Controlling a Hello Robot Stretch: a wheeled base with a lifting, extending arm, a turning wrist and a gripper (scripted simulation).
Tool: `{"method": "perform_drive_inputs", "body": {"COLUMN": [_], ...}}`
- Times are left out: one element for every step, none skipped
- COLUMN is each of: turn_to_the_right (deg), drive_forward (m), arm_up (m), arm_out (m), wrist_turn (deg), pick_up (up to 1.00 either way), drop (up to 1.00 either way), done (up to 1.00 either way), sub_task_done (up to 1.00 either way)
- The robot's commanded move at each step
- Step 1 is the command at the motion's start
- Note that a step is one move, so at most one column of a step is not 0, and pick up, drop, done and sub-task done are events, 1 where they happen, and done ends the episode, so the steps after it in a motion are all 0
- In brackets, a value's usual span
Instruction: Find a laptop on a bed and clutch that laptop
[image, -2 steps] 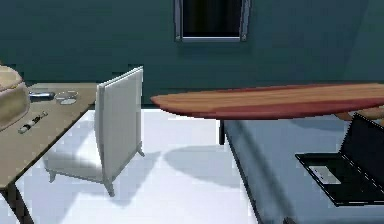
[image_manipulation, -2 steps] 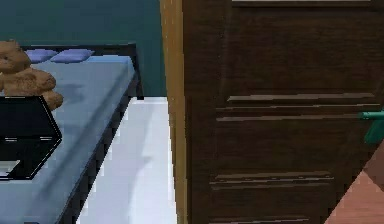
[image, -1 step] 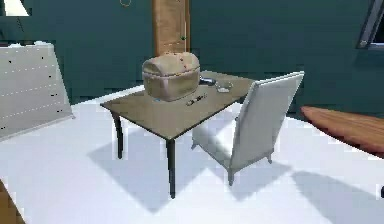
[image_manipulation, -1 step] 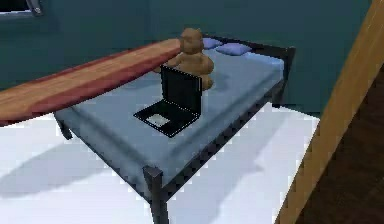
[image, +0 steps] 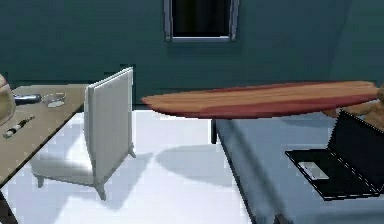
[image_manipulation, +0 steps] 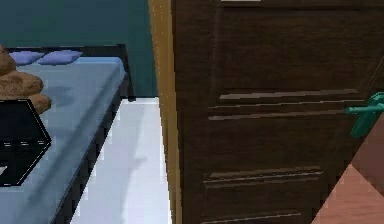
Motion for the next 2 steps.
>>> {"method": "perform_drive_inputs", "body": {"turn_to_the_right": [39.0, 0.0], "drive_forward": [0.0, 0.35], "arm_up": [0.0, 0.0], "arm_out": [0.0, 0.0], "wrist_turn": [0.0, 0.0], "pick_up": [0.0, 0.0], "drop": [0.0, 0.0], "done": [0.0, 0.0], "sub_task_done": [0.0, 0.0]}}
